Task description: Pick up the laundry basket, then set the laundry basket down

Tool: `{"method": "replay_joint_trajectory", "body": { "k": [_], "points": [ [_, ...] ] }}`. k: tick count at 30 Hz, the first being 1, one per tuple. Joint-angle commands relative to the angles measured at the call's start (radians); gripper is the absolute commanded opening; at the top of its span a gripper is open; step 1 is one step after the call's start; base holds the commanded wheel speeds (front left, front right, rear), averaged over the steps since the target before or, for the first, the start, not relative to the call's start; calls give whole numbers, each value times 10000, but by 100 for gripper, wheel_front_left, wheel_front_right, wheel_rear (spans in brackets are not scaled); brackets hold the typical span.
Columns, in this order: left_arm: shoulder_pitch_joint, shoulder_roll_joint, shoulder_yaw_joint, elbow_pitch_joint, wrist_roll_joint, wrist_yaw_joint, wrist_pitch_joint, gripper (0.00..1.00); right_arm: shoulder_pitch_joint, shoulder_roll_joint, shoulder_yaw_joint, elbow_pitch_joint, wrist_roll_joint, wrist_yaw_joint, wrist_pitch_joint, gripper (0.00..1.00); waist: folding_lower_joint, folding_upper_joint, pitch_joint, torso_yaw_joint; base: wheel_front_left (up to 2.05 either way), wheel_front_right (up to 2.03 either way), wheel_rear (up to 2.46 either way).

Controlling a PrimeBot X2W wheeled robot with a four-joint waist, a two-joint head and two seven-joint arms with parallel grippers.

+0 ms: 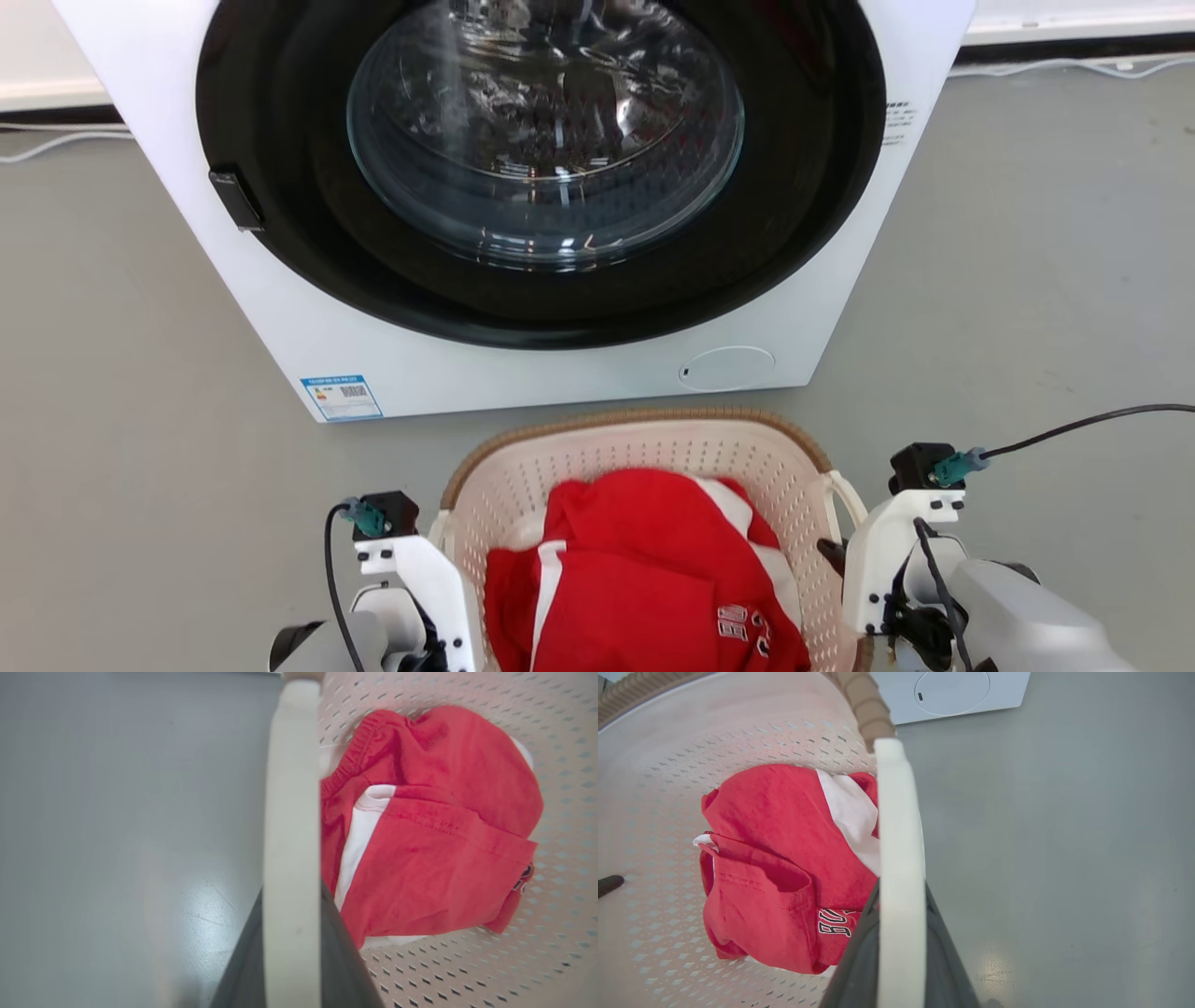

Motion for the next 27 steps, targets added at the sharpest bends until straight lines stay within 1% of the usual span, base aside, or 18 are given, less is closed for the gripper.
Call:
{"method": "replay_joint_trajectory", "body": {
  "k": [1, 9, 12, 27],
  "points": [
    [-46, 389, 169, -29, -62, -131, -9, 0, 161, -213, 28, 54, 115, -2, 6, 0, 0, 0, -63, -13, 0, 0, 0],
    [150, 390, 175, -24, -240, -174, 541, 0, 156, -163, 282, 95, 380, -2, 786, 0, 0, 0, -304, -13, 0, 0, 0],
    [173, 398, 180, -23, -268, -51, 608, 0, 126, -162, 355, 128, 439, -2, 913, 0, 0, 0, -319, -2, 0, 0, 0],
    [301, 314, 103, -22, -377, 34, 767, 0, 162, -157, 680, 85, 638, -2, 776, 0, 0, 0, -408, -38, 0, 0, 0]
  ]
}}
